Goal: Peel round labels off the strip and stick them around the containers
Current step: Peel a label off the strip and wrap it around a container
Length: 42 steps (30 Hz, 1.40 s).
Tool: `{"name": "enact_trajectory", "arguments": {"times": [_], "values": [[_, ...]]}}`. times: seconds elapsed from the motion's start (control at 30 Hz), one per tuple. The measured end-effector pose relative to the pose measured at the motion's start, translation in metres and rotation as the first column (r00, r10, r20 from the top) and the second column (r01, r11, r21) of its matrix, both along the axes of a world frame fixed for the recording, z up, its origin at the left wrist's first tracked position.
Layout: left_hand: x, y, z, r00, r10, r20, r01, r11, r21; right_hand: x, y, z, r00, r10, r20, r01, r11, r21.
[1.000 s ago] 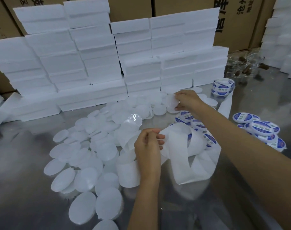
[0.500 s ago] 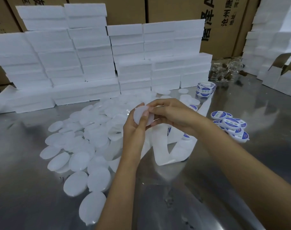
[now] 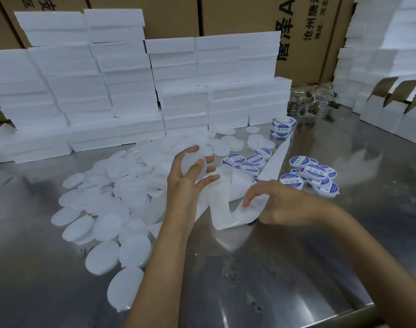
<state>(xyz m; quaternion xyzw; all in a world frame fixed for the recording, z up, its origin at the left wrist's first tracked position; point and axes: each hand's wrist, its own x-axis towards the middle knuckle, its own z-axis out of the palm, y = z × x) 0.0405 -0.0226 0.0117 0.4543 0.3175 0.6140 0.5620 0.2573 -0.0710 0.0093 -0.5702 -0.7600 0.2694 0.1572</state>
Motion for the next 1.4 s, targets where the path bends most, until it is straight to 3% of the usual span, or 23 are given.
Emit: {"name": "enact_trajectory", "arguments": {"times": [0.07,0.13,0.23,0.3,0.43,0.5,0.6,0.83,1.07,1.27,1.33,1.4], "values": [[0.0,-0.002,0.003,1.0,-0.027,0.009,0.027,1.0,0.003,0.001,-0.001,-0.019,0.999,-0.019,-0.05,0.022,0.997,0.078],[0.001,-0.006,0.006,0.998,-0.062,0.017,0.062,0.998,0.022,-0.003,0.0,-0.034,0.971,-0.088,-0.224,0.129,0.976,0.175],[0.007,-0.016,0.01,0.997,-0.061,-0.053,0.066,0.994,0.089,-0.011,0.003,-0.043,0.852,-0.247,-0.462,0.34,0.931,0.13],[0.012,-0.02,0.008,0.982,0.03,-0.187,0.009,0.978,0.207,-0.016,0.005,-0.046,0.767,-0.33,-0.551,0.436,0.897,0.07],[0.017,-0.023,0.003,0.868,0.212,-0.448,-0.015,0.915,0.403,-0.023,0.001,-0.045,0.664,-0.396,-0.634,0.52,0.854,0.013],[0.021,-0.023,-0.002,0.812,0.209,-0.544,0.038,0.912,0.407,-0.025,-0.003,-0.044,0.644,-0.39,-0.658,0.524,0.852,0.008],[0.025,-0.022,-0.011,0.76,0.157,-0.631,0.091,0.935,0.342,-0.027,-0.009,-0.044,0.688,-0.322,-0.651,0.488,0.869,0.085],[0.024,-0.013,-0.018,0.836,0.055,-0.546,0.04,0.986,0.16,-0.037,-0.02,-0.045,0.777,-0.22,-0.59,0.465,0.832,0.302],[0.02,-0.01,-0.014,0.926,-0.04,-0.375,0.049,0.999,0.014,-0.042,-0.02,-0.04,0.693,-0.178,-0.698,0.48,0.837,0.263],[0.019,-0.007,-0.015,0.93,-0.052,-0.363,0.043,0.999,-0.034,-0.049,-0.022,-0.039,0.664,-0.148,-0.733,0.472,0.843,0.258],[0.02,-0.005,-0.017,0.934,-0.026,-0.357,0.008,0.999,-0.051,-0.051,-0.024,-0.04,0.694,-0.125,-0.709,0.443,0.85,0.284],[0.02,-0.004,-0.018,0.934,0.001,-0.356,-0.023,0.998,-0.057,-0.052,-0.026,-0.043,0.797,-0.125,-0.591,0.409,0.832,0.376]]}}
